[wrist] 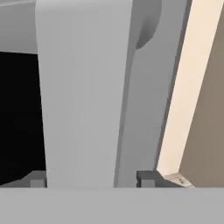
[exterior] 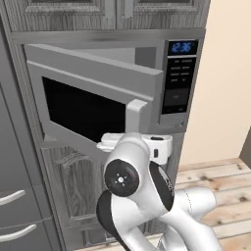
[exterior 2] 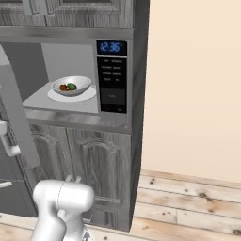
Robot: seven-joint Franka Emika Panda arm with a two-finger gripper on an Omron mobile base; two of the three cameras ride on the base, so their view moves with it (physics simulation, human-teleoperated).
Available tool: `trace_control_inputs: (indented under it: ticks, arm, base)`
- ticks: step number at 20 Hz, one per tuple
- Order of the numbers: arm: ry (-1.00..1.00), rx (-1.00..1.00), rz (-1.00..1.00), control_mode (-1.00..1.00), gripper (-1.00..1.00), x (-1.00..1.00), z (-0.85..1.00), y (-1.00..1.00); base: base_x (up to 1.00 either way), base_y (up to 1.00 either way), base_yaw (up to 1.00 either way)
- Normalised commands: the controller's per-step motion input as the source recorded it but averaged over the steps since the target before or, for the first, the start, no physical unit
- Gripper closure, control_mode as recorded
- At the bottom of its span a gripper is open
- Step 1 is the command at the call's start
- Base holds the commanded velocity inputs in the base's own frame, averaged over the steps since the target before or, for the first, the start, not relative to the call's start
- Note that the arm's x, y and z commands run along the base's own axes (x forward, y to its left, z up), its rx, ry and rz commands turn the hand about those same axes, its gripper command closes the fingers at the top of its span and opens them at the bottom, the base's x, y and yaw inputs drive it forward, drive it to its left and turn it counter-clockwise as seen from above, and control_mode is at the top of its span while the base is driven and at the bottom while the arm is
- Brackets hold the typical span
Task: The microwave is finished heating the chicken drumstick and avocado. Take the bowl containing the food and place it on the dining counter.
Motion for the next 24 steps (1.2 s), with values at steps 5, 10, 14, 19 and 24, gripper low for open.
trace_control_inputs:
  ticks: [5, 10, 14, 19, 24]
  arm:
    - [-0.11, -0.08, 0.15, -1.00, -1.00, -1.00, -0.22, 0.00]
    - [-0.07, -0.03, 0.00, -1.00, -1.00, -0.62, 0.00, 0.26]
    - [0.00, 0.00, 0.00, -1.00, -1.00, -0.09, 0.00, 0.00]
    - [-0.01, -0.06, -0.11, -1.00, -1.00, -0.51, -0.20, 0.52]
    - [0.00, -0.01, -0.07, -1.00, -1.00, -0.05, 0.00, 0.24]
  base:
    - [0.00, 0.00, 0.00]
    - [0.00, 0.00, 0.00]
    - [0.00, 0.00, 0.00]
    - [0.00, 0.00, 0.00]
    - [0.00, 0.00, 0.00]
